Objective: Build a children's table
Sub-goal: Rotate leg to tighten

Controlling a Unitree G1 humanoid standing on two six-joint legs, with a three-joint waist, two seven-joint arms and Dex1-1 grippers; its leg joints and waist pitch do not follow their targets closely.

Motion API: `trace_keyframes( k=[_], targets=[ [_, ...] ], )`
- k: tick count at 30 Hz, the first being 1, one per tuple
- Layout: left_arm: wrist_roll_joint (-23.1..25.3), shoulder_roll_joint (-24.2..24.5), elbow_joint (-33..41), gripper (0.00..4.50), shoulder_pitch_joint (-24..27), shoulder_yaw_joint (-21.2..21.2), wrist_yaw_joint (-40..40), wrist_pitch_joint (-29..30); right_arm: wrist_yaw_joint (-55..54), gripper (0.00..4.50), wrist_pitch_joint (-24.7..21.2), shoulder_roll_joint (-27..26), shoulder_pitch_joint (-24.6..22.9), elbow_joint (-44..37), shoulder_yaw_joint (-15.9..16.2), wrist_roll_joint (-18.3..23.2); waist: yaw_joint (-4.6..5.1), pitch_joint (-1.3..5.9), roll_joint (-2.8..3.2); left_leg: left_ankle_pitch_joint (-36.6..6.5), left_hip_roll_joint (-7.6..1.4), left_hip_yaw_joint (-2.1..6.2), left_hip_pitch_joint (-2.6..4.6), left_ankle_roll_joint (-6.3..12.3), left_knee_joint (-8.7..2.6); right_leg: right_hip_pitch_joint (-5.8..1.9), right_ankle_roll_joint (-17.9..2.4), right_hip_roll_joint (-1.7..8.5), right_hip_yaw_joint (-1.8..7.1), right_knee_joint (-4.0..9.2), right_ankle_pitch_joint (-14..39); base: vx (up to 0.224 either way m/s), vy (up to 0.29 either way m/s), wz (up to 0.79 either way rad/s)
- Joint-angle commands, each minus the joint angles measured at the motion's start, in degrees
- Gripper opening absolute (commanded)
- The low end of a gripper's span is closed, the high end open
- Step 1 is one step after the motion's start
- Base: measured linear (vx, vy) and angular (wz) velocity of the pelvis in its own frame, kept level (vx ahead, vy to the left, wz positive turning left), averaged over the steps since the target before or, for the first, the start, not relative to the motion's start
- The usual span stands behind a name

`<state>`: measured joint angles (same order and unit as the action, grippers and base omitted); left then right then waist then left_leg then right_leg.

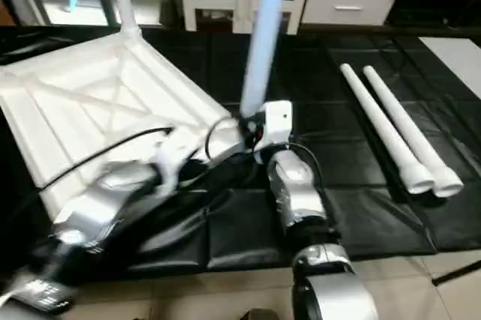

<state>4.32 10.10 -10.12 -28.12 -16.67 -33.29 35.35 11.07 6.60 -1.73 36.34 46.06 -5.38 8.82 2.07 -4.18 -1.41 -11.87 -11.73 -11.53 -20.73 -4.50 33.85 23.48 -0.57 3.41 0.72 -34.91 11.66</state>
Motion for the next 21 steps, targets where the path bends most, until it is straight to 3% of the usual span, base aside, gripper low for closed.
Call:
trace_keyframes(
  k=[1,2,5,6,7,8,9,10,11,14,18,19,21],
  targets=[
    [-0.21,-1.62,-2.69,0.00,0.22,-0.67,3.04,-0.63,1.61,1.94,-3.78,-2.37,-3.70,4.35,0.59,0.85,0.17,2.02,-0.02,-15.41,-0.91,0.49,0.51,0.44,-4.54,-0.78,-7.81,2.13,1.16,5.03,13.71,0.000,0.000,0.00],
    [-0.27,-0.63,-1.58,0.00,0.81,-1.77,1.02,-2.63,8.63,1.94,-3.01,-2.66,-4.14,2.27,2.62,1.47,0.12,2.06,-0.05,-15.36,-0.96,0.53,0.48,0.57,-4.58,-0.85,-7.78,2.13,1.14,4.97,13.31,0.000,0.000,0.00],
    [-0.65,1.66,0.35,0.00,2.36,-2.27,-1.91,-3.96,16.91,1.94,-1.53,-1.61,-4.47,-0.41,3.59,3.51,-0.10,2.41,-0.16,-13.61,-1.04,0.62,0.17,1.62,-4.49,-1.37,-8.28,2.23,1.08,4.61,10.09,0.000,0.000,0.00],
    [-1.11,3.12,1.37,0.00,3.34,-2.01,-3.37,-3.93,20.80,2.29,-0.90,-0.13,-4.50,-1.40,4.29,3.94,-0.10,2.47,-0.17,-12.82,-1.07,0.59,0.09,1.98,-4.38,-1.50,-8.70,2.28,1.13,4.48,8.75,0.000,0.000,0.00],
    [-1.28,4.71,2.24,0.00,4.32,-1.79,-4.79,-3.75,24.03,2.50,-0.27,1.51,-4.40,-2.22,4.84,4.12,-0.13,2.72,-0.20,-9.50,-1.07,0.52,-0.19,3.48,-4.11,-2.00,-10.35,2.23,1.05,3.95,3.41,0.000,0.000,0.00],
    [-1.39,7.81,3.67,0.00,6.10,-2.07,-7.73,-5.11,28.74,2.64,-0.60,4.07,-4.02,-2.72,5.06,4.75,-0.08,2.71,-0.26,-8.41,-1.05,0.37,-0.24,4.18,-3.99,-2.01,-11.05,2.20,1.09,3.85,1.75,0.000,0.000,0.00],
    [-1.64,11.76,5.47,0.00,8.56,-2.20,-11.42,-7.59,34.62,2.70,-1.36,7.31,-3.34,-3.00,4.71,5.95,-0.10,2.86,-0.24,-6.80,-1.01,0.48,-0.50,5.62,-3.86,-2.50,-12.34,2.28,1.01,3.46,-1.11,0.000,0.000,0.00],
    [-1.78,13.02,6.13,0.00,9.45,-2.16,-12.59,-8.54,36.65,2.70,-1.72,8.37,-3.15,-3.15,4.55,6.43,0.21,2.79,-0.26,-5.99,-1.08,0.46,-0.73,6.86,-3.84,-2.50,-13.32,2.32,1.00,3.35,-2.39,0.000,0.000,0.00],
    [-2.44,14.34,7.02,0.00,10.61,-1.78,-14.23,-9.70,39.48,2.85,-2.22,9.67,-2.98,-3.48,4.54,7.03,0.29,2.89,-0.23,-5.57,-1.13,0.34,-0.36,7.63,-3.65,-2.44,-14.37,2.30,0.98,3.31,-3.22,0.000,0.000,0.00],
    [-4.78,19.31,9.92,0.00,14.18,-0.31,-19.36,-12.12,49.14,3.11,-4.50,14.31,-2.36,-4.75,4.73,8.13,0.44,2.97,-0.12,-2.80,-1.31,0.22,-0.17,9.21,-3.47,-2.52,-16.66,2.20,0.88,2.69,-7.47,0.000,0.000,0.00],
    [-6.16,22.04,10.75,0.00,15.61,1.59,-21.33,-11.82,52.88,3.31,-3.33,16.79,-0.93,-3.43,3.53,8.50,0.49,2.85,0.11,-2.40,-1.54,0.09,0.27,9.61,-3.55,-2.26,-17.84,2.32,0.74,2.61,-6.76,0.000,0.000,0.00],
    [-6.52,22.79,10.58,0.00,15.67,1.88,-21.32,-12.04,54.33,3.31,-3.05,17.54,-0.29,-2.56,3.51,9.03,0.56,2.80,-0.49,-2.86,-1.55,-0.05,0.32,9.36,-3.51,-2.24,-17.91,2.34,0.77,2.73,-5.48,0.000,0.000,0.00],
    [-6.63,22.89,10.32,0.00,15.54,2.05,-21.37,-12.47,55.35,3.16,-3.56,17.65,0.01,-2.19,3.46,9.59,0.51,2.69,-0.25,-4.25,-1.58,0.01,0.39,8.75,-3.58,-2.19,-17.73,2.53,0.87,2.88,-2.66,0.000,0.000,0.00]
  ],
)
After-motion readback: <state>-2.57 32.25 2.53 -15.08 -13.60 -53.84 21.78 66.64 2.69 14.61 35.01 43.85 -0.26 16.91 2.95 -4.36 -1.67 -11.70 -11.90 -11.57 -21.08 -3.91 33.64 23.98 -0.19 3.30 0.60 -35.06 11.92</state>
